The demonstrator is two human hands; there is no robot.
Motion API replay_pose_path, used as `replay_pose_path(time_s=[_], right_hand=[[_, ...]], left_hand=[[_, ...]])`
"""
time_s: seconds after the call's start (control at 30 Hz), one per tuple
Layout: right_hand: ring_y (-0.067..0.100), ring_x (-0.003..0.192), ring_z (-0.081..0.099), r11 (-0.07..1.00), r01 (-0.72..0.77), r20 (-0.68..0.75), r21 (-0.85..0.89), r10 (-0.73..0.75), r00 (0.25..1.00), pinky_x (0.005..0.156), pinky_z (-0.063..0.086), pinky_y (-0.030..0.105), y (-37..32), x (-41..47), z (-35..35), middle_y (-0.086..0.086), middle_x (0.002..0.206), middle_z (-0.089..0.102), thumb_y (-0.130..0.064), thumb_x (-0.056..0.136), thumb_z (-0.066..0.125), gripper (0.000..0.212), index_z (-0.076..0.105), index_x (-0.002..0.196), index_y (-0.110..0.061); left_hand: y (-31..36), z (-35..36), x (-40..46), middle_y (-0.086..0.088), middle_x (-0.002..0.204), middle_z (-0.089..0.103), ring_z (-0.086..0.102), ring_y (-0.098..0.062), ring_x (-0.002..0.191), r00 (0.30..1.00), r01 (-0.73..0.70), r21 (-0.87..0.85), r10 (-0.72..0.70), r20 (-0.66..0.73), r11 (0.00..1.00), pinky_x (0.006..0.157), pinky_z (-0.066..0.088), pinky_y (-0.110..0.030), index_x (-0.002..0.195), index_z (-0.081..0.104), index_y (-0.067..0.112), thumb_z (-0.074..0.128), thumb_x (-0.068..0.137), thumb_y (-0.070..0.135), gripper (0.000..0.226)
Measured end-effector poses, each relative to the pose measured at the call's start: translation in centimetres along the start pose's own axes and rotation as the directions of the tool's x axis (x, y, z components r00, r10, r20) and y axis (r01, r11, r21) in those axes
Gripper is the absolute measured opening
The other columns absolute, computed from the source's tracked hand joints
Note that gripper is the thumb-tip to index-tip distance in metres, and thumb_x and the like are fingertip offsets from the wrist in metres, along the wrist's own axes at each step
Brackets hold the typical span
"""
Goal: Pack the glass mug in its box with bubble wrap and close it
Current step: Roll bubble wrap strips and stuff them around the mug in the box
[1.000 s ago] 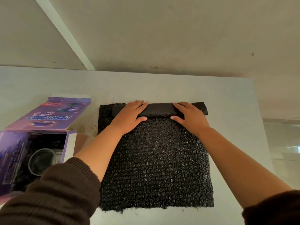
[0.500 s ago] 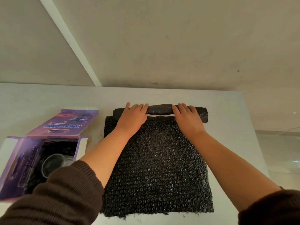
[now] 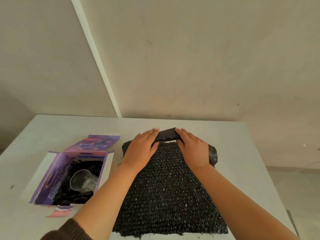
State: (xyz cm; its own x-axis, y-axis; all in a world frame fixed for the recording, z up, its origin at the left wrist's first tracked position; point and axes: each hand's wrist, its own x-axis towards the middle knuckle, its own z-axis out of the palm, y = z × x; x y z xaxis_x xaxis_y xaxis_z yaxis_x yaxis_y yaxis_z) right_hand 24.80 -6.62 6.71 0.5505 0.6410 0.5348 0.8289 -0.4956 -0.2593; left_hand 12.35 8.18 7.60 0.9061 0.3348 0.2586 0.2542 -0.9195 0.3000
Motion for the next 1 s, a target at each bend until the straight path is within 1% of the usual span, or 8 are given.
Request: replay_pose_path(time_s=[0.1, 0.27, 0.43, 0.53, 0.6, 0.73, 0.8, 1.0], right_hand=[[0.021, 0.061, 0.067, 0.991, -0.083, 0.019, 0.105, 0.081, 0.997, 0.043, 0.047, 0.027, -2.3, -0.2, -1.2, -0.002, 0.080, 0.072, -0.022, 0.081, 0.062, 0.023, 0.067, 0.104, -0.021], [0.023, 0.045, 0.057, 0.972, -0.179, 0.024, 0.155, 0.177, 0.984, 0.042, 0.037, 0.024, -7.0, 0.1, -2.6, 0.002, 0.056, 0.065, -0.017, 0.080, 0.070, 0.024, 0.070, 0.102, -0.024], [0.017, 0.069, 0.065, 0.877, -0.348, 0.120, 0.332, 0.327, 0.937, 0.060, 0.052, 0.031, -11.4, 1.6, -3.7, 0.000, 0.083, 0.073, -0.025, 0.088, 0.062, 0.028, 0.066, 0.116, -0.030], [-0.006, 0.082, 0.059, 0.778, -0.379, 0.229, 0.501, 0.303, 0.925, 0.071, 0.044, 0.005, -13.5, 2.4, -4.4, -0.017, 0.098, 0.066, -0.027, 0.089, 0.062, 0.032, 0.062, 0.120, -0.029], [-0.016, 0.089, 0.052, 0.683, -0.406, 0.305, 0.607, 0.271, 0.913, 0.077, 0.039, -0.002, -15.0, 2.6, -4.7, -0.020, 0.108, 0.060, -0.025, 0.090, 0.060, 0.035, 0.058, 0.126, -0.026], [-0.003, 0.113, 0.053, 0.539, -0.470, 0.391, 0.699, 0.262, 0.882, 0.099, 0.042, 0.020, -18.1, 2.4, -4.3, -0.013, 0.128, 0.057, -0.024, 0.094, 0.053, 0.041, 0.049, 0.134, -0.028], [0.002, 0.114, 0.055, 0.462, -0.490, 0.398, 0.739, 0.287, 0.871, 0.099, 0.045, 0.029, -19.8, 2.1, -3.8, -0.010, 0.127, 0.059, -0.026, 0.095, 0.053, 0.036, 0.049, 0.130, -0.032], [-0.005, 0.120, 0.045, 0.330, -0.487, 0.423, 0.809, 0.248, 0.872, 0.098, 0.041, 0.018, -25.5, 1.8, -2.5, -0.023, 0.132, 0.046, -0.021, 0.099, 0.043, 0.046, 0.033, 0.141, -0.039]], left_hand=[[0.1, -1.4, -1.4, 0.010, 0.156, 0.017, 0.028, -0.011, 0.139, 0.976, 0.105, -0.188, -0.065, 0.209, 0.976, 0.111, 0.027, -0.035, 0.147, 0.017, 0.038, 0.047, 0.094, 0.045, 0.061], [0.3, -4.0, -1.6, 0.009, 0.146, 0.039, 0.039, -0.008, 0.131, 0.971, 0.164, -0.455, -0.060, 0.233, 0.875, 0.104, 0.030, -0.020, 0.145, 0.027, 0.039, 0.054, 0.091, 0.044, 0.060], [-1.4, -7.6, -1.9, 0.006, 0.145, 0.042, 0.040, -0.008, 0.130, 0.975, 0.168, -0.554, -0.052, 0.218, 0.815, 0.100, 0.029, -0.015, 0.144, 0.030, 0.036, 0.049, 0.095, 0.038, 0.052], [-3.1, -9.5, -2.5, 0.006, 0.143, 0.044, 0.041, -0.008, 0.128, 0.981, 0.176, -0.604, -0.091, 0.170, 0.777, 0.100, 0.032, -0.018, 0.143, 0.033, 0.036, 0.047, 0.096, 0.038, 0.049], [-4.1, -10.6, -2.9, 0.008, 0.143, 0.043, 0.040, -0.008, 0.129, 0.983, 0.179, -0.645, -0.113, 0.143, 0.743, 0.103, 0.032, -0.020, 0.142, 0.035, 0.037, 0.046, 0.096, 0.036, 0.047], [-5.5, -12.6, -3.8, 0.018, 0.136, 0.042, 0.037, 0.002, 0.123, 0.981, 0.193, -0.747, -0.147, 0.128, 0.636, 0.099, 0.030, -0.014, 0.141, 0.036, 0.037, 0.046, 0.098, 0.033, 0.045], [-6.0, -13.3, -4.2, 0.019, 0.133, 0.043, 0.037, 0.004, 0.121, 0.979, 0.191, -0.803, -0.172, 0.112, 0.565, 0.096, 0.030, -0.012, 0.141, 0.037, 0.035, 0.045, 0.098, 0.032, 0.044], [-7.5, -15.0, -5.4, 0.017, 0.138, 0.042, 0.041, -0.001, 0.124, 0.948, 0.153, -0.903, -0.319, 0.019, 0.402, 0.101, 0.035, -0.020, 0.137, 0.037, 0.045, 0.041, 0.099, 0.035, 0.040]])
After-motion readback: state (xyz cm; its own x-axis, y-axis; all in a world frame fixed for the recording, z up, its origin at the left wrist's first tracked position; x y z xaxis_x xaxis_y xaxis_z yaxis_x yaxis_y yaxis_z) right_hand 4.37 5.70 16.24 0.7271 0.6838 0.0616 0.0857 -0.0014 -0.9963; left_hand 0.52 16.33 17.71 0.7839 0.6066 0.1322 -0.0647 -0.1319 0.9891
